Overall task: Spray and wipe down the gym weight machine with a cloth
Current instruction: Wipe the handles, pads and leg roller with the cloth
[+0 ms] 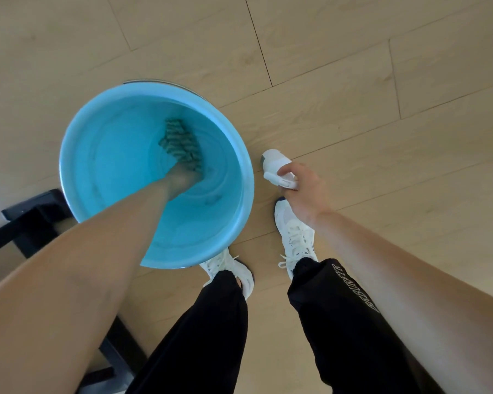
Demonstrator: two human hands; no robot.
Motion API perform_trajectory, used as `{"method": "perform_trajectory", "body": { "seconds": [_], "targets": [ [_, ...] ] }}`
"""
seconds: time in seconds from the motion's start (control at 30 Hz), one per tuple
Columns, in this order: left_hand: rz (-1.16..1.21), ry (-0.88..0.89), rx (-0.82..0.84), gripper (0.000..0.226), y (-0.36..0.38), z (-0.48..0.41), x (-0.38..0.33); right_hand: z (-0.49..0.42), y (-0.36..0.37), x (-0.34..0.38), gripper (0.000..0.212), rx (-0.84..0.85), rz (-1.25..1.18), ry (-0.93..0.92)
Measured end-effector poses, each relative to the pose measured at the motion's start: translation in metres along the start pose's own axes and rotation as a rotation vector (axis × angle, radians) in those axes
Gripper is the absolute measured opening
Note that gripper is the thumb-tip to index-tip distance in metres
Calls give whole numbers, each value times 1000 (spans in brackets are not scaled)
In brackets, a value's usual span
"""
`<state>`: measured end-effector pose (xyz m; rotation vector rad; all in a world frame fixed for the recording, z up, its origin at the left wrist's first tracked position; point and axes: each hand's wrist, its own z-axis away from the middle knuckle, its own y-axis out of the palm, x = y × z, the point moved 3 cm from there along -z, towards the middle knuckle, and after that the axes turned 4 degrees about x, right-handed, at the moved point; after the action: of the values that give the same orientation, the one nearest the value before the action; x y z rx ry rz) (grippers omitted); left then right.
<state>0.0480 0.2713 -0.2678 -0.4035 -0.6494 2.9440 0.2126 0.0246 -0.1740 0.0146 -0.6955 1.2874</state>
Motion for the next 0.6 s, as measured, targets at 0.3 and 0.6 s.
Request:
{"method": "perform_trajectory", "body": {
  "seconds": [0.3,0.6],
  "targets": [
    [297,-22,-220,9,-51,136,-18,44,-22,25,58,148,62,118],
    [670,-32,-249,22,-87,330,-51,175,-56,146,40,268,-34,-162]
  ]
}}
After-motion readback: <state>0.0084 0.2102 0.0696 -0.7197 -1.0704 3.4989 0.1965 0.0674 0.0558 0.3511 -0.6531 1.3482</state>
